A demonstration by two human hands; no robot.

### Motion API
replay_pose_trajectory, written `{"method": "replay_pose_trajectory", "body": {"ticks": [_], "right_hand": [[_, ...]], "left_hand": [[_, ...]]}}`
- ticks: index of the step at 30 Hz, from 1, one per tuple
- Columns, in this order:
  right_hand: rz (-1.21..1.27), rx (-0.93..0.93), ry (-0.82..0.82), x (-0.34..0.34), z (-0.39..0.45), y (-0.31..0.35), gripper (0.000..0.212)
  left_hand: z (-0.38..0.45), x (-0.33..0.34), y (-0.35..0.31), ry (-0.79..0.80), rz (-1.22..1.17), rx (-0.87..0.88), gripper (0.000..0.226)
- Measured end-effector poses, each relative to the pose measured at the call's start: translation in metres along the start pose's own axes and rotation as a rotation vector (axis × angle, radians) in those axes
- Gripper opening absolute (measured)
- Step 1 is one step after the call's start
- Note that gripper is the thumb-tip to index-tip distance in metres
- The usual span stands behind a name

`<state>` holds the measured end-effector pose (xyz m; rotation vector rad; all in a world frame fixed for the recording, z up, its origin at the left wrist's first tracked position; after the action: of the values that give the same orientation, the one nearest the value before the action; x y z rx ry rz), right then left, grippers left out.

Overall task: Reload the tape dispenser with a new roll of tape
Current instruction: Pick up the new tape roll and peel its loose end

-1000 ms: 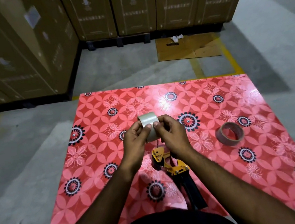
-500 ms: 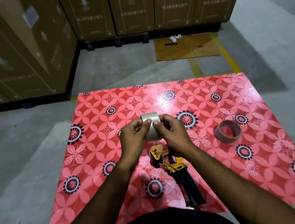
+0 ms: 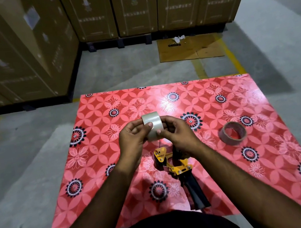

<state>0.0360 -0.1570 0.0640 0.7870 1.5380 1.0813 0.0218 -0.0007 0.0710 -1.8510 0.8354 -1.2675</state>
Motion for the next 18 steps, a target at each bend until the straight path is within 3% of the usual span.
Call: {"method": "replay_pose_trajectory", "body": {"ticks": [3, 7, 18], "right_hand": [[0.013, 0.023, -0.043, -0.002, 0.001, 0.001, 0.033], [0.056, 0.047, -0.066, -0.003, 0.002, 0.004, 0.028], [0.178, 0.005, 0.058, -0.002, -0.001, 0.010, 0.039]], "left_hand": [[-0.003, -0.003, -0.007, 0.007, 0.085, 0.078, 0.040], [-0.007, 0.000, -0.008, 0.235, 0.293, 0.146, 0.043], [-0.002, 0.001, -0.004, 0.118, 0.133, 0.127, 0.030]]}}
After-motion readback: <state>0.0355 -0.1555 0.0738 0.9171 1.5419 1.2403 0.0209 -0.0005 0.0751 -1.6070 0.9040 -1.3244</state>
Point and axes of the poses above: each hand's wrist, its own z-axis towards the middle knuckle, its own x-axis out of the palm, y = z × x, the point moved 3 cm from there along z, towards the middle knuckle, and after that the axes turned 14 degrees about -z, right-handed, at the moved point
